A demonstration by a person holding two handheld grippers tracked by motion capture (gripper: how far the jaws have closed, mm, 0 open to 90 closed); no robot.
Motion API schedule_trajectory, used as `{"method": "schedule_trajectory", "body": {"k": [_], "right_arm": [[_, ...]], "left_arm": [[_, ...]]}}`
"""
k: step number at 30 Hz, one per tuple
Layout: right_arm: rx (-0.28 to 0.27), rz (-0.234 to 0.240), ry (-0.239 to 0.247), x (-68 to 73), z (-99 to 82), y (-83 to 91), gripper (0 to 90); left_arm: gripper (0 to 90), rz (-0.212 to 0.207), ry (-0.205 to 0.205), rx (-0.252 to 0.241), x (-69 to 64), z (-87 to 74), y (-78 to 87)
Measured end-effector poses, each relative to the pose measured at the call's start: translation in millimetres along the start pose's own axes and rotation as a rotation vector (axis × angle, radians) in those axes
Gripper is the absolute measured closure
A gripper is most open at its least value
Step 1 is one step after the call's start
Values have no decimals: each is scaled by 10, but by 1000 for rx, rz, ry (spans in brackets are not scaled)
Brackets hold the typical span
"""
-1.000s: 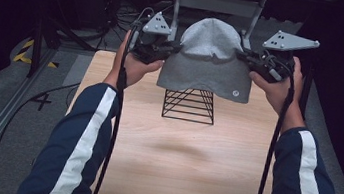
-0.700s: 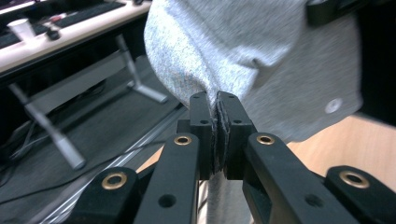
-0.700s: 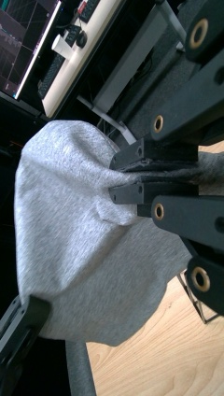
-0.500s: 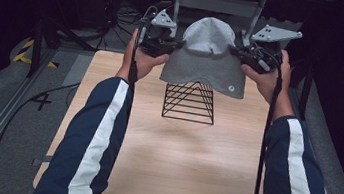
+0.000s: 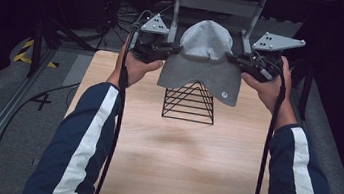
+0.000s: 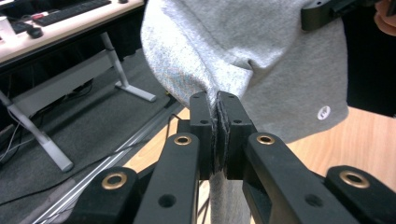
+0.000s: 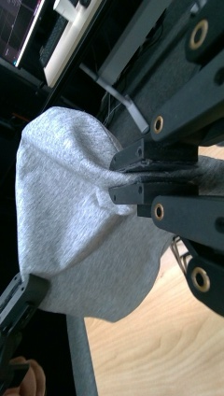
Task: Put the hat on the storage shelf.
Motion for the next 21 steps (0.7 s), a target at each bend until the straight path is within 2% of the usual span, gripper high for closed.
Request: {"method": "schedule_trajectory", "body": {"k": [3, 7, 10, 21], "right_arm": [[5, 9, 10, 65, -61, -3, 845], [1, 12, -5, 71, -120, 4, 845], [0, 19, -13, 80, -168, 8, 845], [52, 25, -49, 115, -554, -182, 845]], "left_arm": [[858, -6, -11, 7, -56, -55, -5], [858, -17, 4, -4, -72, -106, 3], [858, -15, -3, 15, -72, -179, -16], [857, -23, 31, 87, -100, -605, -343]]}}
Point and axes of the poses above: each handheld gripper's, and its own axes: y roughly backward along the jaws, z roughly out of its top, x roughly to its left, the point moved 6 cm from there along -y, roughly forward along the jaws, and after that the axes turned 1 degree about -z, right-handed, at the moved point
